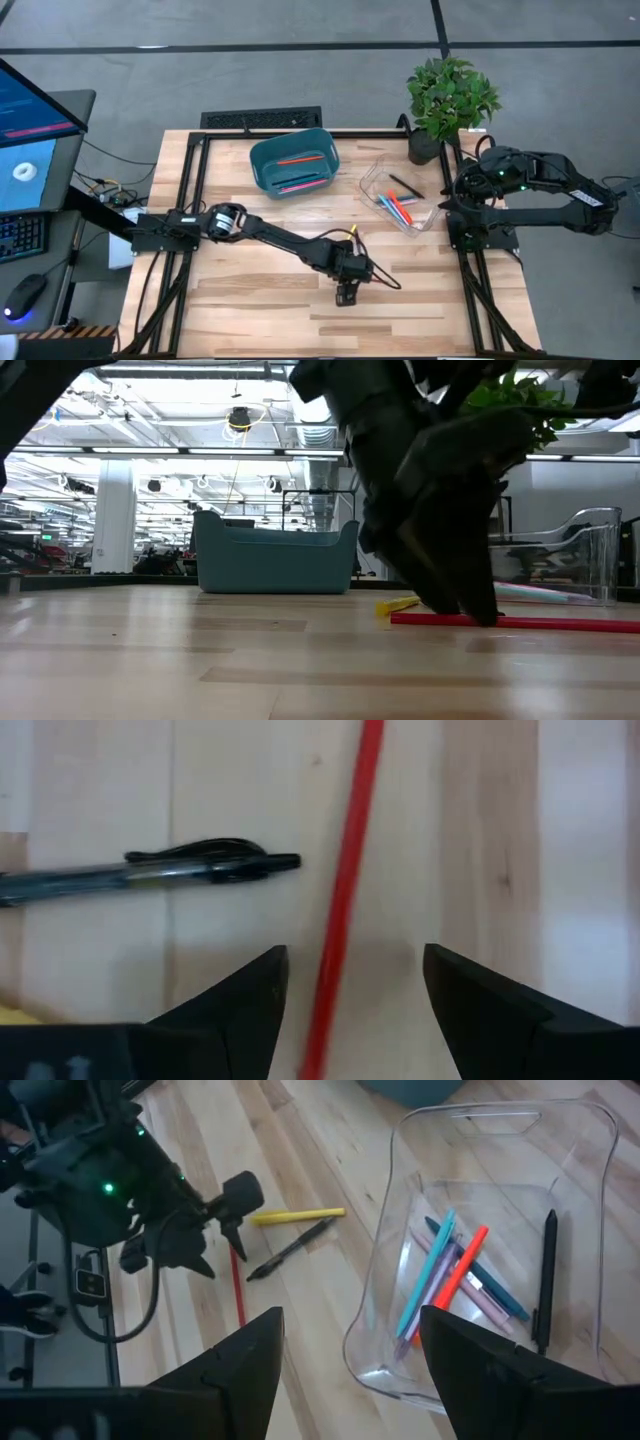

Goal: Sort pens & pencils
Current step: Put the red pencil into the blue bin

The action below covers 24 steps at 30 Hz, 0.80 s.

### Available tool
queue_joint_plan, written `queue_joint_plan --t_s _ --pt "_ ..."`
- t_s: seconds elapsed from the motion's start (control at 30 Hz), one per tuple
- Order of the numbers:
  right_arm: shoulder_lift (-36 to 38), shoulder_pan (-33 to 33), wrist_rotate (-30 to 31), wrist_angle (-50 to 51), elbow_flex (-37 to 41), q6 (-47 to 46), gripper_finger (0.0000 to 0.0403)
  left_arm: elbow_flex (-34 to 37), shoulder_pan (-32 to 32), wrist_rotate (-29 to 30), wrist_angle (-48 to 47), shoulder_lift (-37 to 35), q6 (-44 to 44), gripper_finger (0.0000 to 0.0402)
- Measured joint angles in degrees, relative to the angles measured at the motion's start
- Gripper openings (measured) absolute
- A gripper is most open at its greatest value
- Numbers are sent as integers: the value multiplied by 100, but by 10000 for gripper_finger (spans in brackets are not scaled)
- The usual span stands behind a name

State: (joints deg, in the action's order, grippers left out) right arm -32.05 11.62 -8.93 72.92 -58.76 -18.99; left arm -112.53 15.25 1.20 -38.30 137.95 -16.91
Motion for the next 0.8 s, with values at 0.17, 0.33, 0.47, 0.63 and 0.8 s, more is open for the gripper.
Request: queue_joint_plan --t_s 0.17,0.33,0.47,0.63,0.8 --pt "0 2 1 1 0 -10 254 193 96 346 -51 -42 66 201" --pt "0 2 0 -1 0 -12 254 258 84 269 -149 -52 70 106" --pt "0 2 0 1 0 -67 254 261 75 156 -210 -52 122 17" --pt "0 2 0 -2 0 -73 254 176 76 80 -213 -37 -173 16" --pt "0 2 0 -5 0 -69 254 -292 100 -158 -309 25 -745 6"
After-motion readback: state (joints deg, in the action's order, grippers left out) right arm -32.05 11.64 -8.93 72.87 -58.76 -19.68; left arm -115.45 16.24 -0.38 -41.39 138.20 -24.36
